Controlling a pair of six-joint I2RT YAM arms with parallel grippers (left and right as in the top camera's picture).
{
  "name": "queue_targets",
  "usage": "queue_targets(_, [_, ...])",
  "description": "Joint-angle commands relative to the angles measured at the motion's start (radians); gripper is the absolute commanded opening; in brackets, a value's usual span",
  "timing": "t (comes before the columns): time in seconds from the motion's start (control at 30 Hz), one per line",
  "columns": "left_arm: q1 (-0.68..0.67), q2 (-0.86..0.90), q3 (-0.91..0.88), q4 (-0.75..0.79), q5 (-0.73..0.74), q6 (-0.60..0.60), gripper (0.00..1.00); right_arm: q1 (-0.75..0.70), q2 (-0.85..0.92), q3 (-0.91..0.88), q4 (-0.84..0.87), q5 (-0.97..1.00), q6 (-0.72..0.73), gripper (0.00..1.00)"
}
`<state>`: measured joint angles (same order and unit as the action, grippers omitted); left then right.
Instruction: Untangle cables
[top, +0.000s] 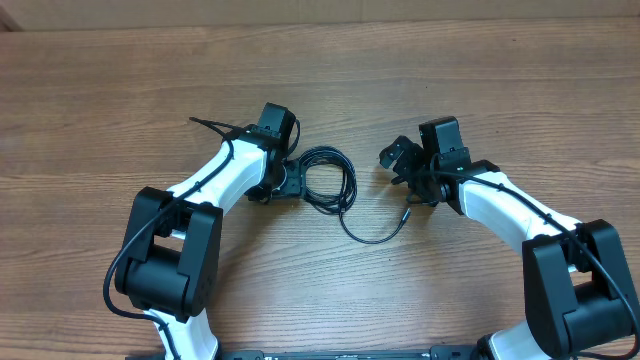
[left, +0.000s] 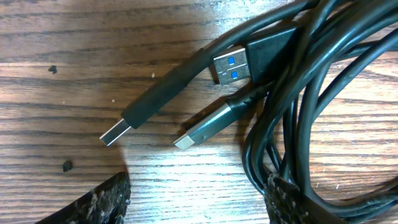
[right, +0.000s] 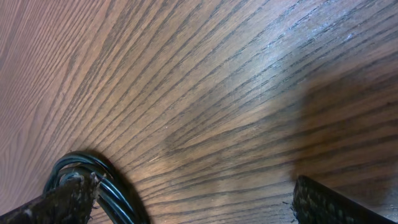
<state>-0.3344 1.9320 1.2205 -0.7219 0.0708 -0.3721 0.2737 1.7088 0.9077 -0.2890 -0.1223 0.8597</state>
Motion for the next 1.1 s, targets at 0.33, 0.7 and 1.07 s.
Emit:
queue_targets(0.33, [-0.006,0.043,0.003,0.005,-0.011,-0.017,0.58,0.001,0.004,-0.01,0.005,0.016,0.001,1.0])
queue_targets(0.7, [-0.006,0.043,0.003,0.005,-0.011,-0.012,0.04,0.001,0.004,-0.01,0.004,0.016,0.001,1.0])
queue_targets(1.07, [-0.006,0.043,0.003,0.005,-0.011,-0.013,0.15,0.001,0.004,-0.01,0.004,0.016,0.001,1.0])
